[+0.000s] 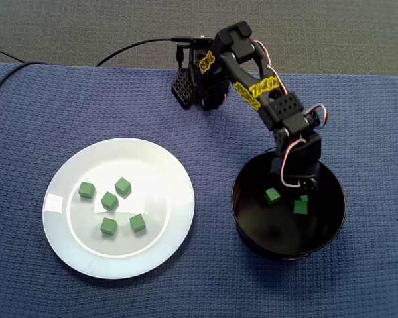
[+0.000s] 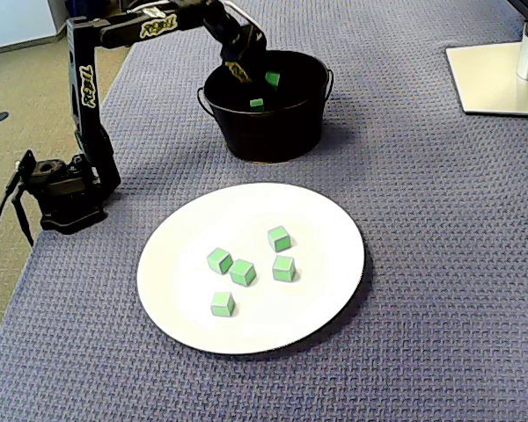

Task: Pick up the items on the white plate and put them in the black container.

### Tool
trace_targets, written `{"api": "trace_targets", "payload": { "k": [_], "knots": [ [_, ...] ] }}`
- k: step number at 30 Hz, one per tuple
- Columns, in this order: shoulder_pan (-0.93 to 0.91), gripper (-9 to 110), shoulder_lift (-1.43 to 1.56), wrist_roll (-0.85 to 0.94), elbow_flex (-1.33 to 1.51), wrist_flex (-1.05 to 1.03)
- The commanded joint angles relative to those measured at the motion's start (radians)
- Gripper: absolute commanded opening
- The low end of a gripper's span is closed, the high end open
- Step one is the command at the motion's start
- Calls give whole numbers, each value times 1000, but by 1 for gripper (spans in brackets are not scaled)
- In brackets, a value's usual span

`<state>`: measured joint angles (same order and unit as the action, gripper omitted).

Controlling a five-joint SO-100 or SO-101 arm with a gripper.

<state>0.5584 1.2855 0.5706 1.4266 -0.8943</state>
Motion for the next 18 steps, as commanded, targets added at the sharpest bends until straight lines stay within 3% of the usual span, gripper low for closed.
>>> {"api": "trace_targets", "payload": {
  "k": [1, 2, 5, 7, 12, 18],
  "knots": [
    [3, 0, -9, 3, 5, 26],
    [0, 2, -9, -5, 9, 28],
    [-9, 25, 11, -14, 37, 31],
    [-21, 30, 46, -18, 48, 28],
    [-66, 33, 235, 52, -11, -110],
    [-229, 34, 488, 202, -268, -371]
  ]
}}
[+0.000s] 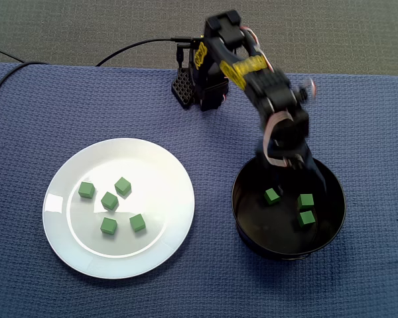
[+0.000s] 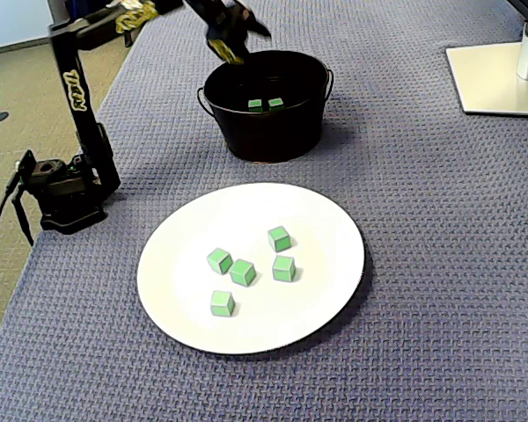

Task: Pick up the items on the white plate and put them in the black container.

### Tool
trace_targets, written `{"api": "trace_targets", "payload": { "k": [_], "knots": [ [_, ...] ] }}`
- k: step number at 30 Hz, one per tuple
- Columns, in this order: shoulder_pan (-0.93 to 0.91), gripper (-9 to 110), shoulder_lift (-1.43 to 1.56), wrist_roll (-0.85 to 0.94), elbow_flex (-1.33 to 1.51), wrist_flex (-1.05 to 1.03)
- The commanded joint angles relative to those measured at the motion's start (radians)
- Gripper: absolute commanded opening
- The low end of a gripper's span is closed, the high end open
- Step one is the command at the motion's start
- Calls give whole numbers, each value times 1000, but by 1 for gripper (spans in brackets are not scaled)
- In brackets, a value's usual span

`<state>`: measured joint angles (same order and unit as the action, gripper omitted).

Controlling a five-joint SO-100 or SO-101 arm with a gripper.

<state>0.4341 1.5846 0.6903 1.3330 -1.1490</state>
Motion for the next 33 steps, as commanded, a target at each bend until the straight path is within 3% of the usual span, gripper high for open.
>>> {"api": "trace_targets", "payload": {
  "k": [1, 4, 10, 16, 26, 33],
  "knots": [
    [-150, 34, 219, 112, -210, -143],
    [-325, 35, 288, 196, -227, -161],
    [-741, 33, 287, 222, -57, -5],
    [-973, 32, 232, 233, 233, 195],
    [-1062, 34, 172, 383, 586, 440],
    [-1083, 33, 104, 531, 623, 423]
  ]
}}
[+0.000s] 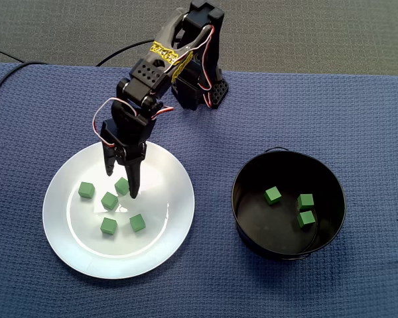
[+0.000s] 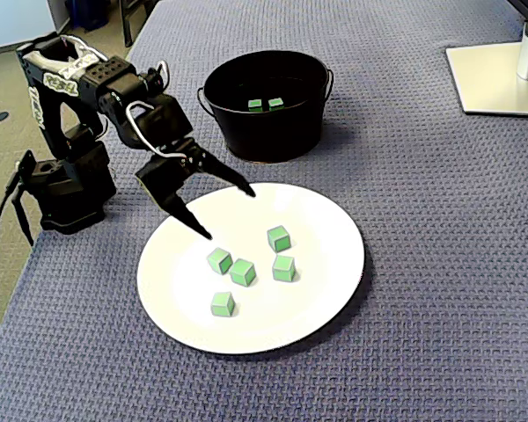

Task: Pick up the items on the white plate and put them in the black container.

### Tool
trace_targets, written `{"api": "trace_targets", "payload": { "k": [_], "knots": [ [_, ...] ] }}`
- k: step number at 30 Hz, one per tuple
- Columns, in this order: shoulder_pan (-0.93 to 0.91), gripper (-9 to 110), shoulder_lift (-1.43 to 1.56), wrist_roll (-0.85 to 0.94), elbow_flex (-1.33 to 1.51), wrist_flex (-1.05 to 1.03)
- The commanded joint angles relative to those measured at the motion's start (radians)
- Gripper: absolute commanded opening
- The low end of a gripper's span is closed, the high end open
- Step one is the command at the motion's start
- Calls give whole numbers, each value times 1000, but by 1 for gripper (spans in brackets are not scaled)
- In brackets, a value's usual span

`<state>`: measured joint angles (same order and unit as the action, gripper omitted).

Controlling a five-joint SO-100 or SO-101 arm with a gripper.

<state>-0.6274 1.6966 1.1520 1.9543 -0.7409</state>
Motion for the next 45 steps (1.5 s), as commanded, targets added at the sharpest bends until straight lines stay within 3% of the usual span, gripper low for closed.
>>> {"api": "trace_targets", "payload": {
  "k": [1, 13, 32, 45],
  "knots": [
    [-28, 33, -15, 84, 9, 11],
    [-84, 33, -118, 187, 103, 222],
    [-66, 28, -138, 215, 150, 199],
    [-58, 24, -143, 221, 213, 347]
  ]
}}
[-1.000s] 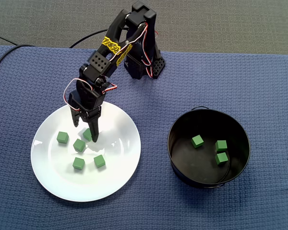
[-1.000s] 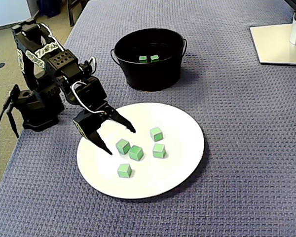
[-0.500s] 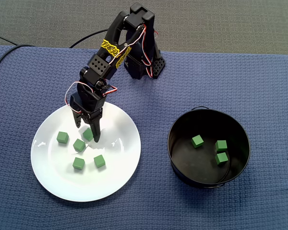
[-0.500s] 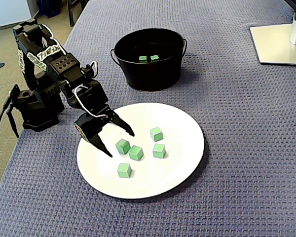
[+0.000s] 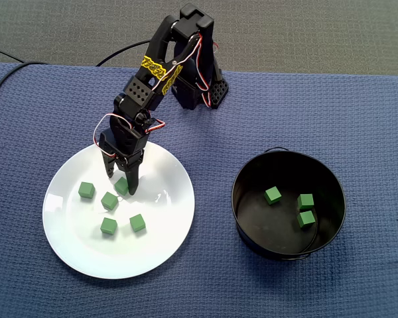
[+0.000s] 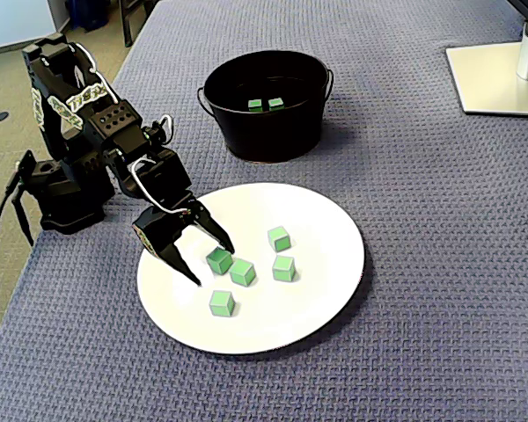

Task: Pick up the items on the white plate and put them in the black container.

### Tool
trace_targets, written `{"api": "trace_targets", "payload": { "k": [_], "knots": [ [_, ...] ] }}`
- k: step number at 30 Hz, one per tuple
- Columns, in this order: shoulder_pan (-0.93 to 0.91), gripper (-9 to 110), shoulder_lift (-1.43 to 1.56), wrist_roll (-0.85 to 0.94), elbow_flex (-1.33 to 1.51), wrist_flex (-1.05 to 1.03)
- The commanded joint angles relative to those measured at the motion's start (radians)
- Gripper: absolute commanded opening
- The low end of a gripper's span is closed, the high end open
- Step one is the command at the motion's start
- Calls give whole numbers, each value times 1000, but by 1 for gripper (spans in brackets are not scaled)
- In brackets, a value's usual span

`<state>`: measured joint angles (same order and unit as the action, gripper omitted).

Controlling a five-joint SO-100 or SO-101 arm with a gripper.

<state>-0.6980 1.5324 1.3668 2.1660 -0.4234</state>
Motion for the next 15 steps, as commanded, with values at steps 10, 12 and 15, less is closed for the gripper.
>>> {"api": "trace_targets", "payload": {
  "k": [10, 12, 15],
  "knots": [
    [23, 9, 18, 11, 21, 64],
    [25, 6, 21, 11, 31, 71],
    [25, 0, 32, 14, 43, 75]
  ]
}}
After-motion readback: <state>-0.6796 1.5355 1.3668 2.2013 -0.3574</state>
